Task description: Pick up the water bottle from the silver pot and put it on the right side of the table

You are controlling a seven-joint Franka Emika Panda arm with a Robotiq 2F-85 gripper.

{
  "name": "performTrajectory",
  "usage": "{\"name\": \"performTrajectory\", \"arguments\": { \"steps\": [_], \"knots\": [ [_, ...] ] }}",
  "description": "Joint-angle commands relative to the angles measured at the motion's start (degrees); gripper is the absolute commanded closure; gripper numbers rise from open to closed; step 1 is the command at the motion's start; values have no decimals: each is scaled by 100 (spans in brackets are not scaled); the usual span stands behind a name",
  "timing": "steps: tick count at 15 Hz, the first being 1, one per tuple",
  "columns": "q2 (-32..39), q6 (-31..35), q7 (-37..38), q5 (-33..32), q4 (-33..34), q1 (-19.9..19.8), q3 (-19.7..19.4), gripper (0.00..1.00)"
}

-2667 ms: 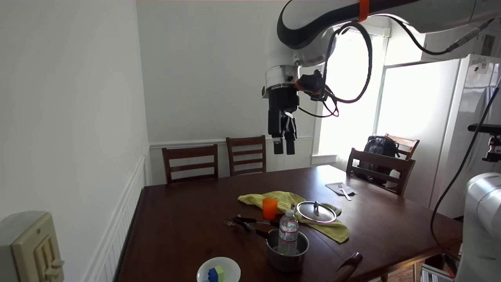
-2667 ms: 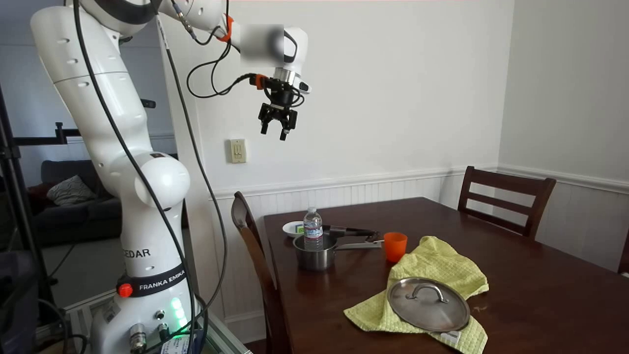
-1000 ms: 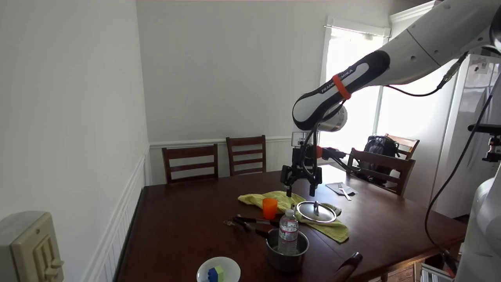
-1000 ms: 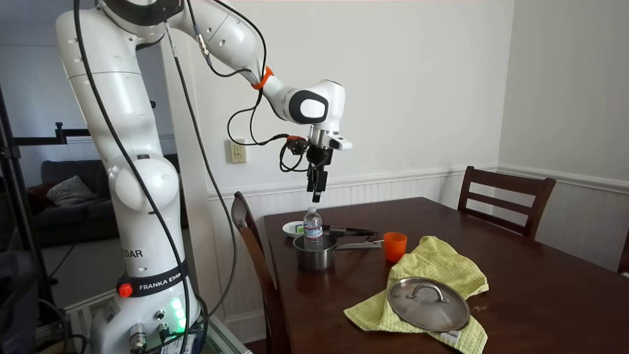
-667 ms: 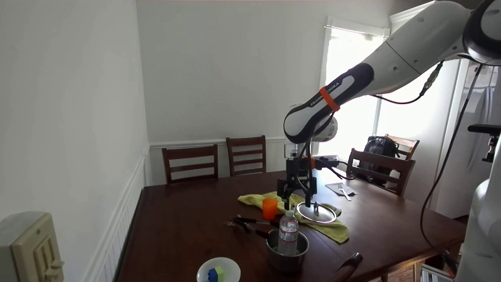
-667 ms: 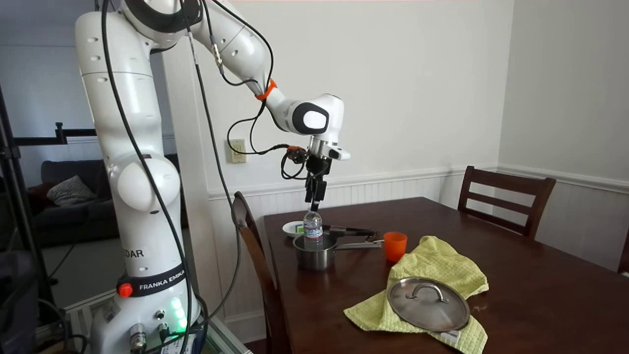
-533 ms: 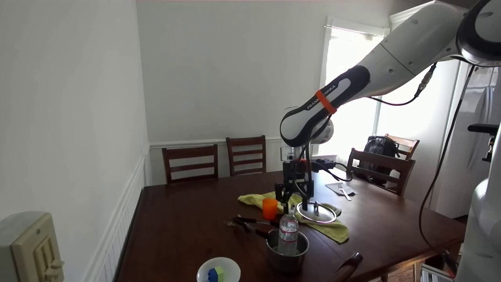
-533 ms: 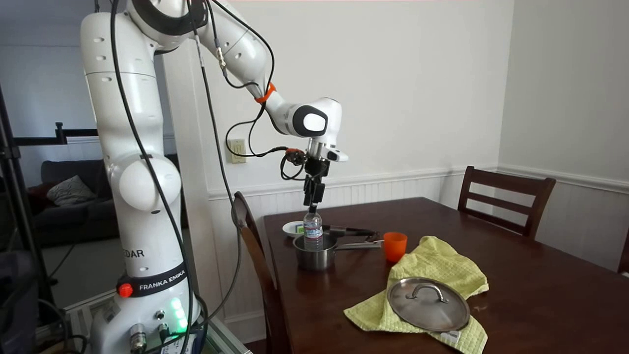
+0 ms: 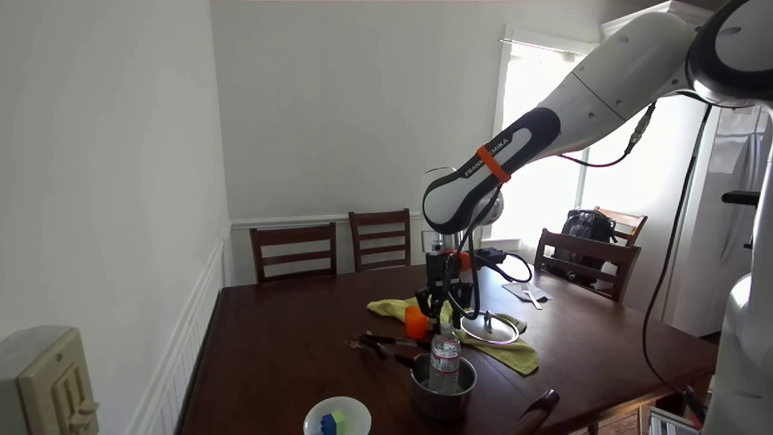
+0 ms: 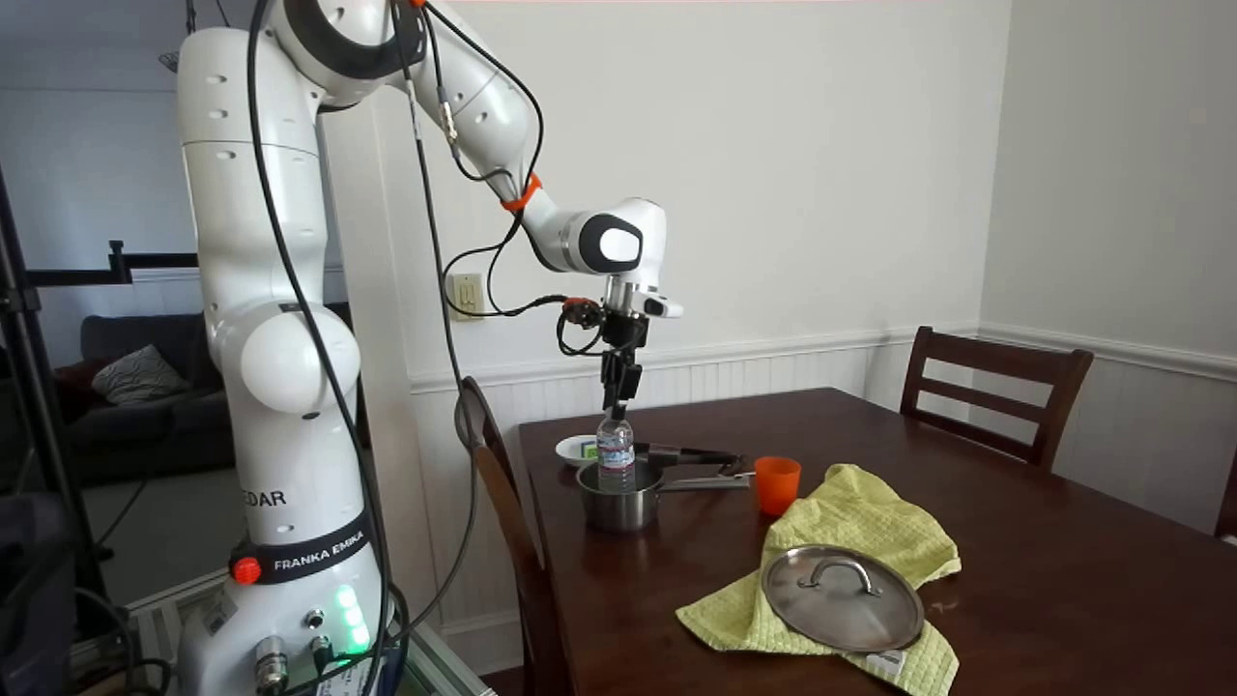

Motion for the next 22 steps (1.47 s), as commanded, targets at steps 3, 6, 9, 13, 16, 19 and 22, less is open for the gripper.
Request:
{"name": "performTrajectory", "arguments": {
  "steps": [3, 6, 9, 13, 16, 19, 22],
  "knots": [
    [46, 100, 300, -277, 54, 76, 7, 80],
    [-175, 123, 392, -367, -79, 113, 33, 92],
    [-798, -67, 304, -433, -299, 147, 59, 92],
    [-1825, -559, 109, -183, -532, 99, 109, 92],
    [-2646, -801, 625, -136, -690, -178, 29, 92],
    [-3214, -1051, 589, -138, -808, -682, -303, 92],
    [-3483, -1124, 388, -115, -977, -1309, -832, 92]
  ]
}}
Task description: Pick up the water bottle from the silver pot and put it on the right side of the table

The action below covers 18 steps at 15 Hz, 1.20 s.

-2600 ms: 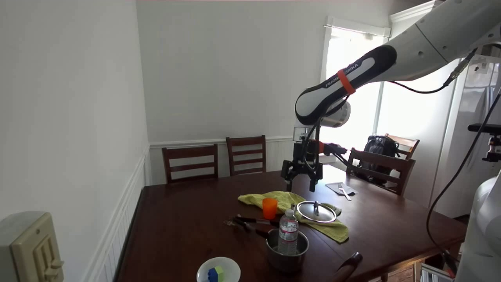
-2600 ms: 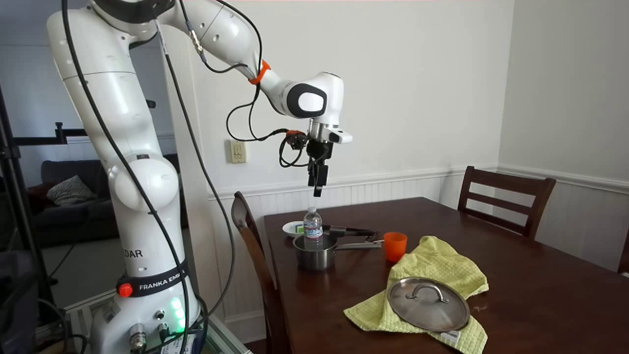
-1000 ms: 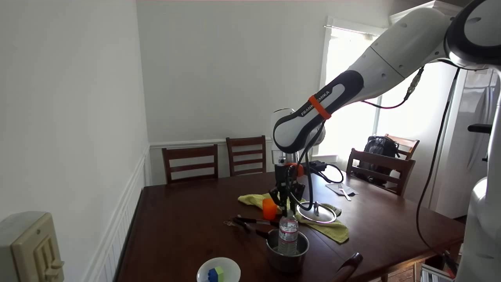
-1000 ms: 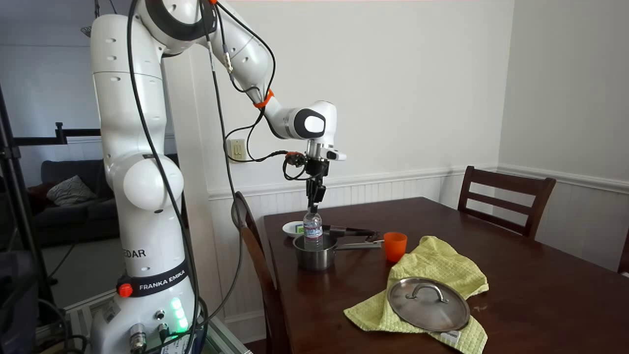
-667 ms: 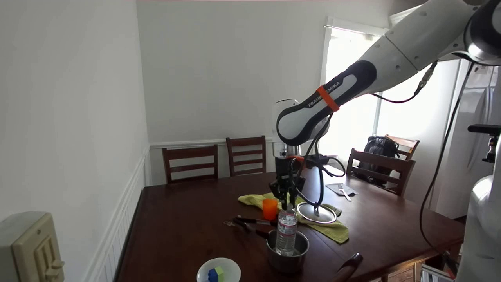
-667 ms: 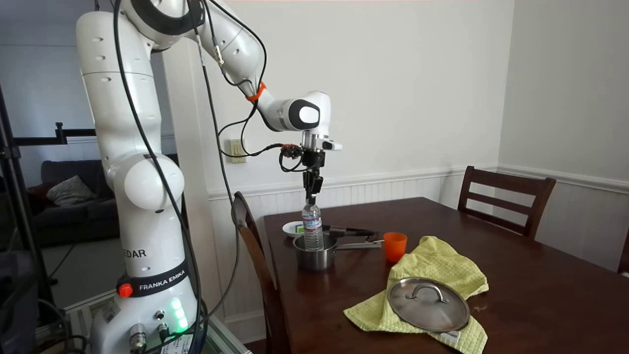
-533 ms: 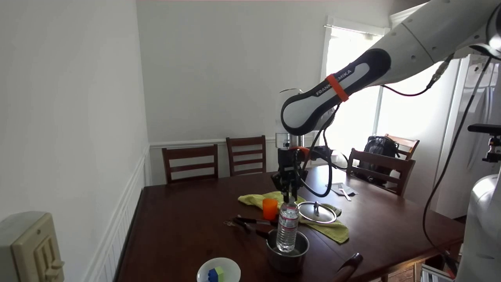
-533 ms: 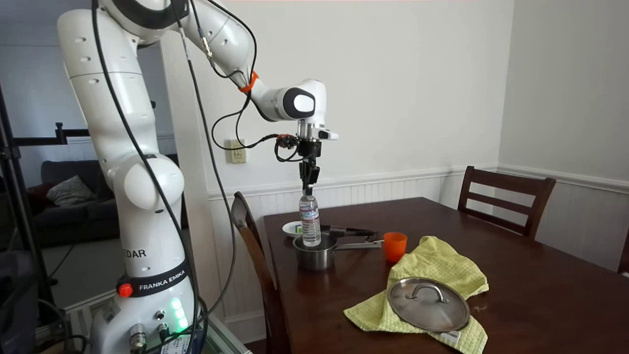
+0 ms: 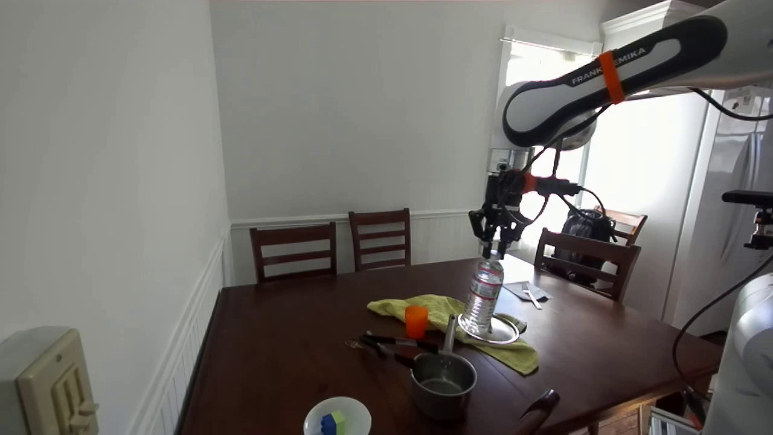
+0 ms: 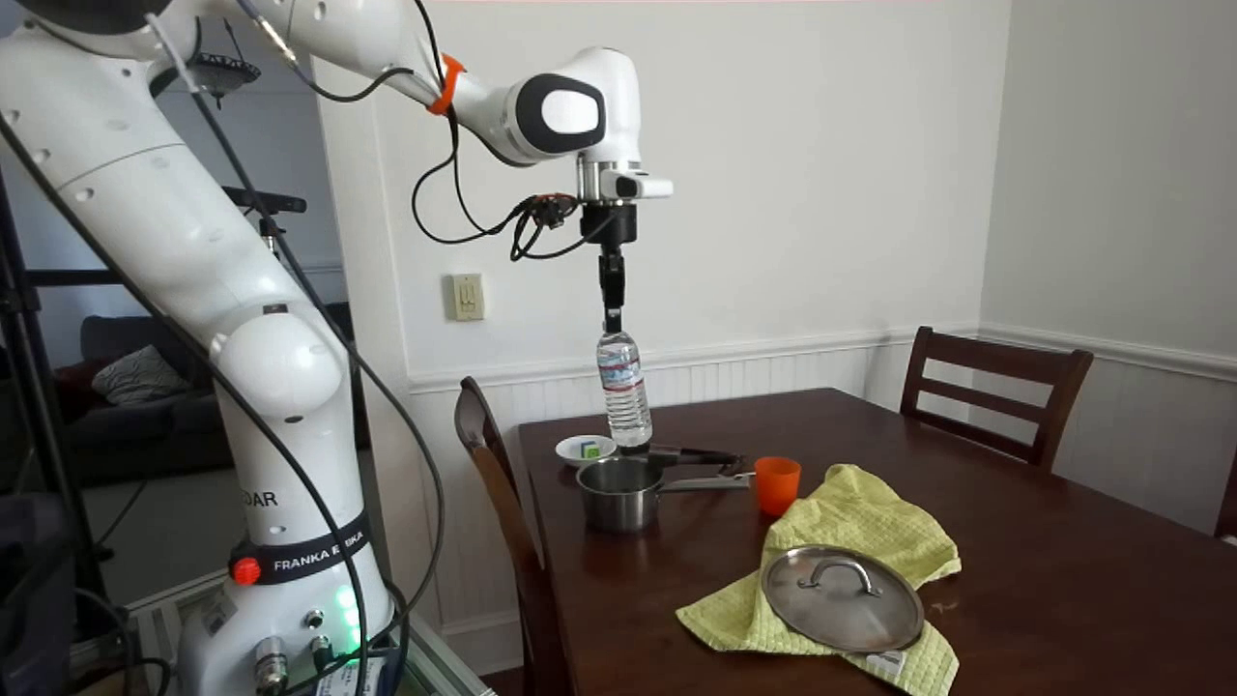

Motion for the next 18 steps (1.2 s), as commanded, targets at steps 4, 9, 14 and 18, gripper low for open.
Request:
{"name": "performTrajectory", "arguments": {
  "steps": [4, 9, 14, 18],
  "knots": [
    [-354, 53, -647, 260, -324, -1360, -1348, 92],
    [-195, -36, -610, 37, -337, -1356, -963, 69],
    [547, -174, -163, -14, 279, -1715, -1146, 92],
    [1545, -279, -195, 159, 1137, -2094, -1848, 92]
  ]
}}
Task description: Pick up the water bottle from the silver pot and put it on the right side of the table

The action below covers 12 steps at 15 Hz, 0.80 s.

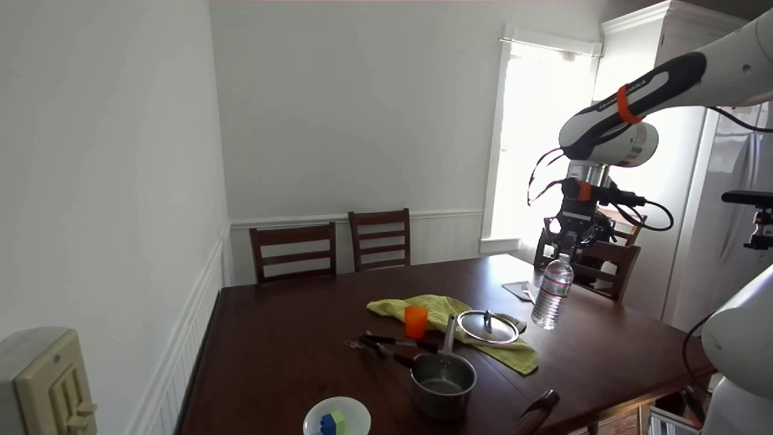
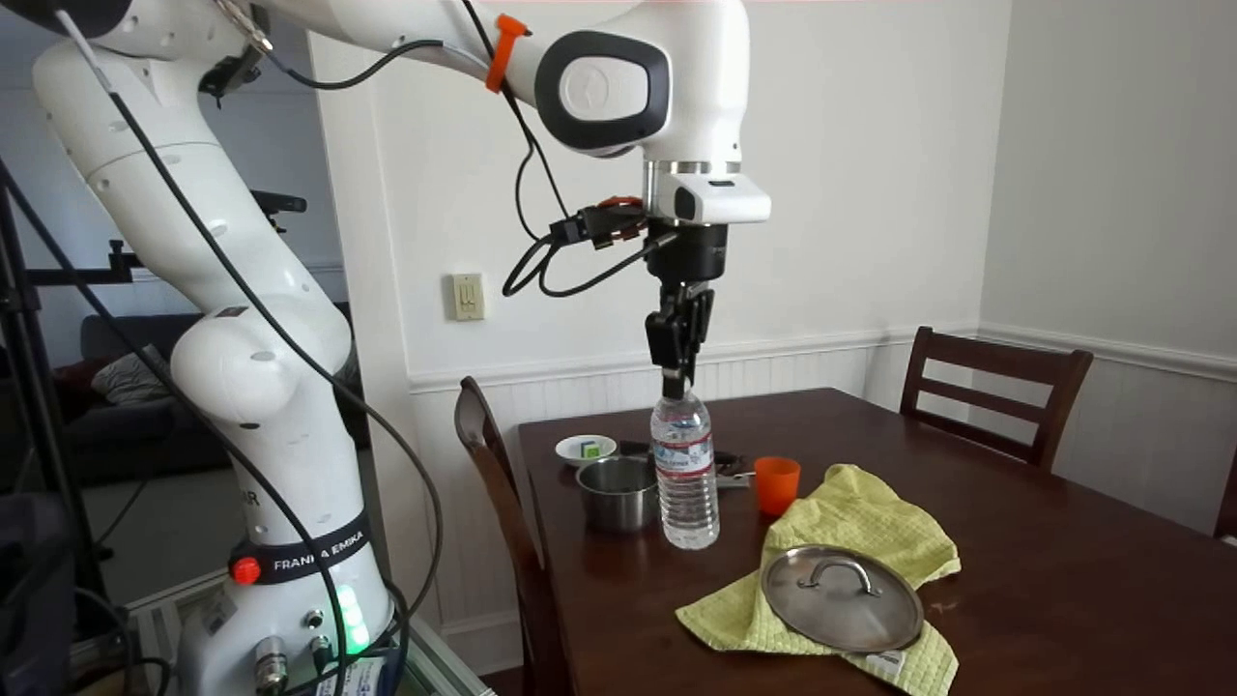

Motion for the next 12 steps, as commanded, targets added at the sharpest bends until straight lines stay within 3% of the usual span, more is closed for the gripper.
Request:
{"name": "performTrajectory", "arguments": {
  "steps": [1, 7, 12],
  "knots": [
    [1113, -312, 45, 257, 1148, -279, -618, 92],
    [3082, -308, -13, 1293, 2562, -807, -1498, 92],
    [4410, -515, 499, 2205, 3587, -1493, -1544, 92]
  ]
}}
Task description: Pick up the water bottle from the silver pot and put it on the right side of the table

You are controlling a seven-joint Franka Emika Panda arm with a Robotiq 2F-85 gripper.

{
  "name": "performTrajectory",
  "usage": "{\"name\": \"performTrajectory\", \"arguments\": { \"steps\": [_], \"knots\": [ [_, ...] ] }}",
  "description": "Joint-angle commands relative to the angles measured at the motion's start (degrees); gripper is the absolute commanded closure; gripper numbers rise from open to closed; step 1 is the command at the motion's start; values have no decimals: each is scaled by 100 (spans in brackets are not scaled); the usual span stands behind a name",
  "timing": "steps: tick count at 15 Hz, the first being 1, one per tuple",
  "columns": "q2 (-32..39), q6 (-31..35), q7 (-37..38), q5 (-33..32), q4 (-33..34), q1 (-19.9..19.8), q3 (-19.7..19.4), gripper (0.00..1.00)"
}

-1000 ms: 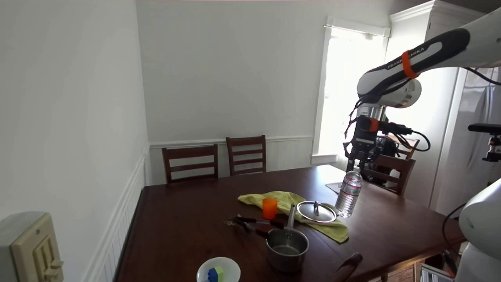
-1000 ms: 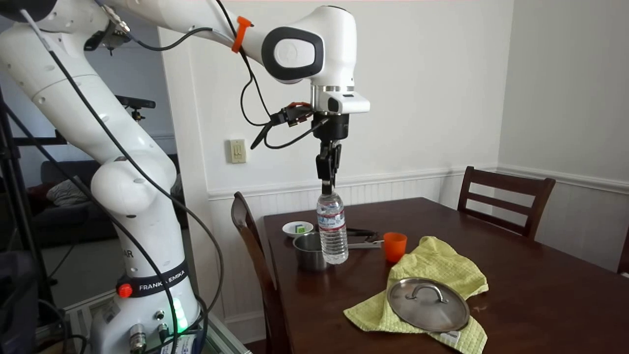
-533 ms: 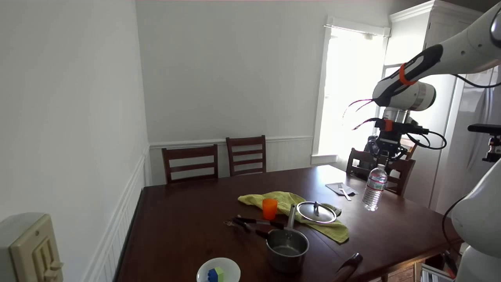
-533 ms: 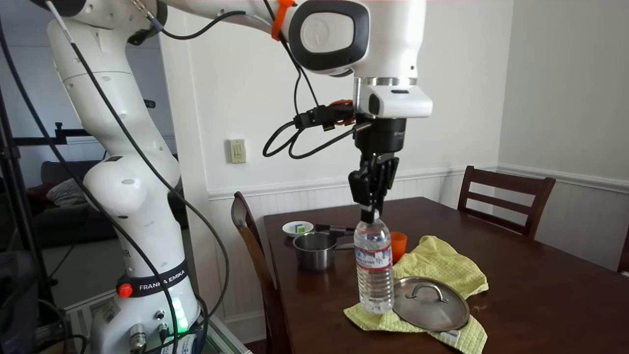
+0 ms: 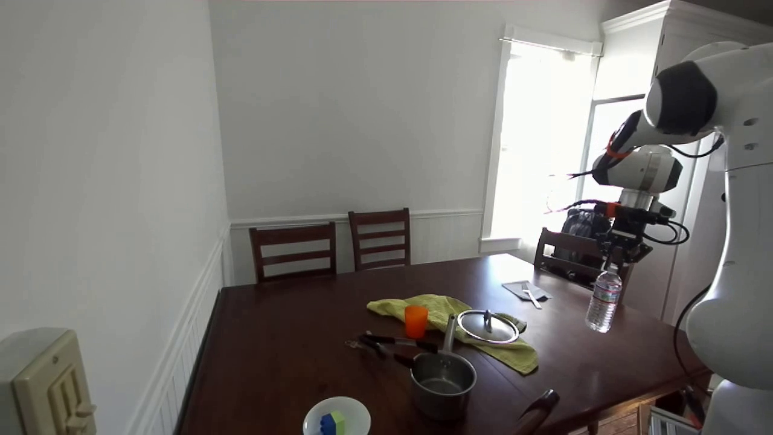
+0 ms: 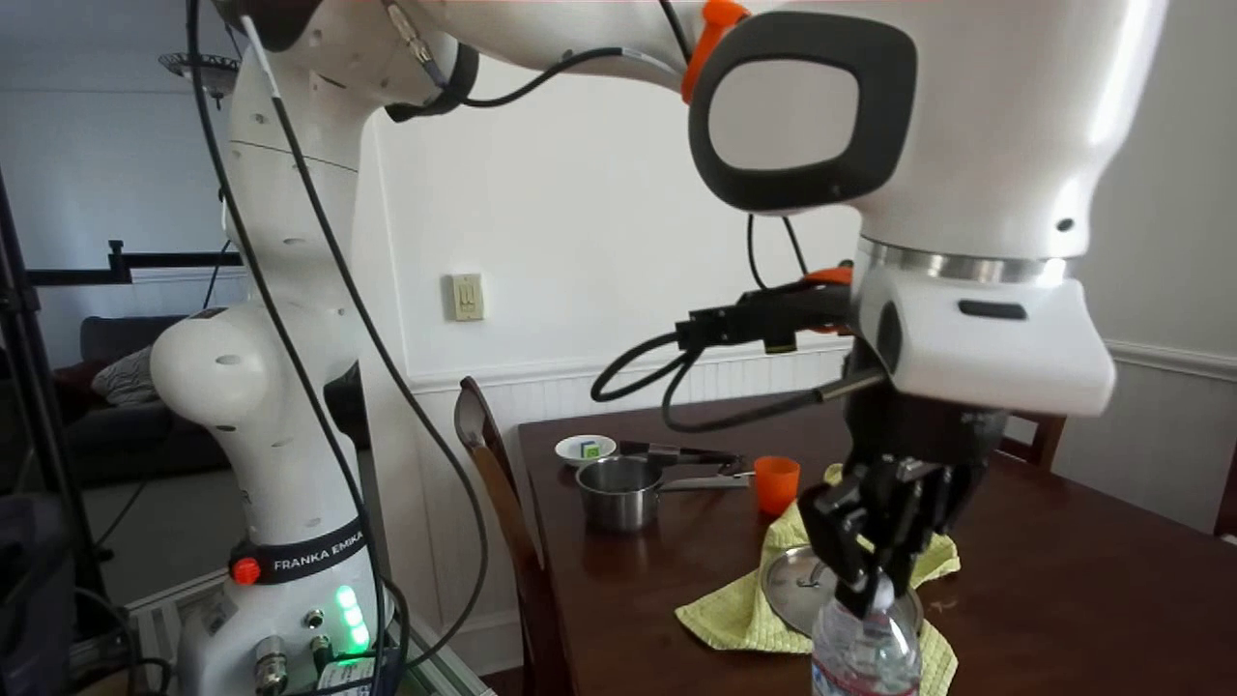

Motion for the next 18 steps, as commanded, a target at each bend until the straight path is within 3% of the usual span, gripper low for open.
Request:
{"name": "performTrajectory", "arguments": {
  "steps": [1, 6, 7, 8, 11, 13, 14, 17, 18],
  "knots": [
    [994, -517, 520, 580, 1068, -537, 58, 92],
    [1526, -907, 1068, 805, 1611, -1093, 359, 92],
    [1575, -914, 1151, 811, 1681, -1159, 445, 44],
    [1547, -902, 1238, 776, 1691, -1206, 491, 43],
    [1235, -891, 1467, 645, 1742, -1195, 617, 24],
    [579, -982, 1419, 427, 1561, -1021, 613, 9],
    [263, -668, 1192, 327, 1323, -932, 602, 3],
    [-547, -699, 812, -278, 1204, -617, 624, 0],
    [130, -760, 1010, 71, 1632, -850, 633, 1]
  ]
}}
